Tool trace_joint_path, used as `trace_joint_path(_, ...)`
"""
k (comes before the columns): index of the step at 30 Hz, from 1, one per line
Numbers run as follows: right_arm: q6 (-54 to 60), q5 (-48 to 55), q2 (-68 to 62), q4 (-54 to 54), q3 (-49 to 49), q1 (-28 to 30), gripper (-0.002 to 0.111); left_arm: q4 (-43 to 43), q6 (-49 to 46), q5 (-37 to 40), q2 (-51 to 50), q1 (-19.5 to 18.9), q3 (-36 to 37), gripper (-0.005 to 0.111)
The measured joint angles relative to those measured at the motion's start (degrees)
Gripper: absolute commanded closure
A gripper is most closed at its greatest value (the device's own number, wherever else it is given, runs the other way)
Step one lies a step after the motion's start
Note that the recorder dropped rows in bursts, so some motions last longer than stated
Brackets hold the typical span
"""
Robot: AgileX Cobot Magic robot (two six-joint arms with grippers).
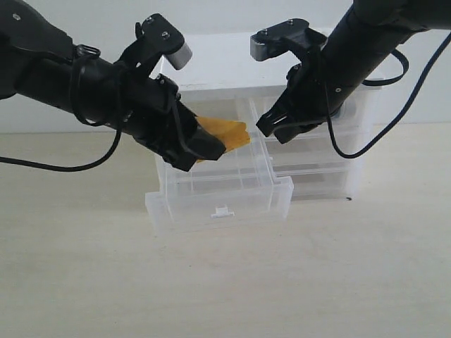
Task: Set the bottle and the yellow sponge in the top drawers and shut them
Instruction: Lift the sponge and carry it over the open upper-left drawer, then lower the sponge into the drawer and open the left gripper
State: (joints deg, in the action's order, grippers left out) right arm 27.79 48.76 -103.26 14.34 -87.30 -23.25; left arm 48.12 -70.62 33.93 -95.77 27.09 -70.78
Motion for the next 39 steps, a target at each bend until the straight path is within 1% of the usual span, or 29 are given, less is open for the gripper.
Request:
trace_joint_path(1, 0.0, 0.0, 0.0, 0.0, 0.0, 0.0, 0.108, -0.5, 0.0, -0.12, 0.0, 0.0, 0.0, 0.054)
trace_joint_path(5, 0.0, 0.0, 0.0, 0.0, 0.0, 0.0, 0.108, -0.87, 1.02, -1.43, 0.0, 0.0, 0.0, 0.049)
trace_joint_path(6, 0.0, 0.0, 0.0, 0.0, 0.0, 0.0, 0.108, -0.87, 1.14, -1.84, 0.0, 0.0, 0.0, 0.045)
trace_joint_path(9, 0.0, 0.0, 0.0, 0.0, 0.0, 0.0, 0.108, -0.87, 1.14, -2.55, 0.0, 0.0, -0.04, 0.037)
trace_joint_path(13, 0.0, 0.0, 0.0, 0.0, 0.0, 0.0, 0.108, -0.87, 1.24, -3.15, 0.0, 0.0, -0.04, 0.036)
trace_joint_path(16, 0.1, 0.0, 0.0, 0.0, 0.0, 0.0, 0.108, -0.19, 1.37, -3.24, 0.41, 0.0, -0.49, 0.037)
trace_joint_path(17, 0.1, 0.0, 0.0, 0.0, 0.0, 0.0, 0.108, -0.19, 1.37, -3.24, 0.85, 0.0, -0.49, 0.048)
trace_joint_path(18, 0.1, 0.0, 0.0, 0.0, 0.0, 0.0, 0.108, -0.33, 1.37, -2.93, 2.69, 0.0, -0.54, 0.055)
trace_joint_path(19, 0.1, 0.0, 0.0, 0.0, 0.0, 0.0, 0.108, -1.16, 1.63, -2.38, 3.83, 0.0, -0.64, 0.076)
trace_joint_path(20, 0.1, 0.0, 0.0, 0.0, 0.0, 0.0, 0.108, -4.34, 3.0, -0.84, 6.14, 0.0, -0.87, 0.103)
trace_joint_path(21, 0.1, 0.0, 0.0, 0.0, 0.0, 0.0, 0.108, -9.22, 5.68, 1.61, 8.34, 0.0, -1.01, 0.102)
trace_joint_path(22, 0.1, 0.0, 0.0, 0.0, 0.0, 0.0, 0.108, -12.17, 7.62, 3.5, 9.38, 0.0, -1.01, 0.103)
trace_joint_path(23, 0.1, 0.0, 0.0, 0.0, 0.0, 0.0, 0.108, -17.46, 11.99, 7.88, 10.66, 0.0, -1.12, 0.103)
trace_joint_path(24, 0.1, 0.0, 0.0, 0.0, 0.0, 0.0, 0.108, -19.37, 13.71, 10.76, 10.84, 0.0, -1.12, 0.103)
trace_joint_path(25, 0.1, 0.0, 0.0, 0.0, 0.0, 0.0, 0.108, -21.18, 15.79, 16.7, 10.99, 0.0, -1.0, 0.103)
trace_joint_path(27, 0.1, -0.23, 0.0, 0.0, 0.0, 0.0, 0.108, -22.86, 17.46, 21.38, 11.08, 0.98, 0.6, 0.103)
trace_joint_path(28, 0.1, -0.23, 0.0, 0.0, 0.0, 0.0, 0.108, -23.72, 18.06, 21.77, 11.08, 1.74, 1.55, 0.103)
trace_joint_path(29, 0.1, -0.23, 0.0, 0.0, 0.0, 0.0, 0.108, -25.95, 19.62, 21.59, 11.08, 3.75, 3.23, 0.103)
trace_joint_path(30, 0.1, -0.23, 0.0, 0.0, 0.0, 0.0, 0.108, -26.83, 20.21, 21.26, 11.08, 4.81, 3.97, 0.103)
trace_joint_path(35, 0.1, -0.23, 0.0, 0.0, 0.0, 0.0, 0.108, -29.39, 21.31, 19.03, 11.08, 11.61, 5.72, 0.102)
trace_joint_path(36, 0.1, -0.23, 0.0, 0.0, 0.0, 0.0, 0.108, -29.79, 20.31, 18.6, 11.08, 13.64, 5.72, 0.097)
trace_joint_path(38, 0.1, -0.23, 0.0, 0.0, 0.0, 0.0, 0.108, -33.39, 16.58, 18.24, 11.08, 15.97, 5.72, 0.08)
trace_joint_path(39, 0.1, -0.23, 0.0, 0.0, 0.0, 0.0, 0.108, -35.11, 15.72, 18.24, 11.08, 16.4, 5.72, 0.07)
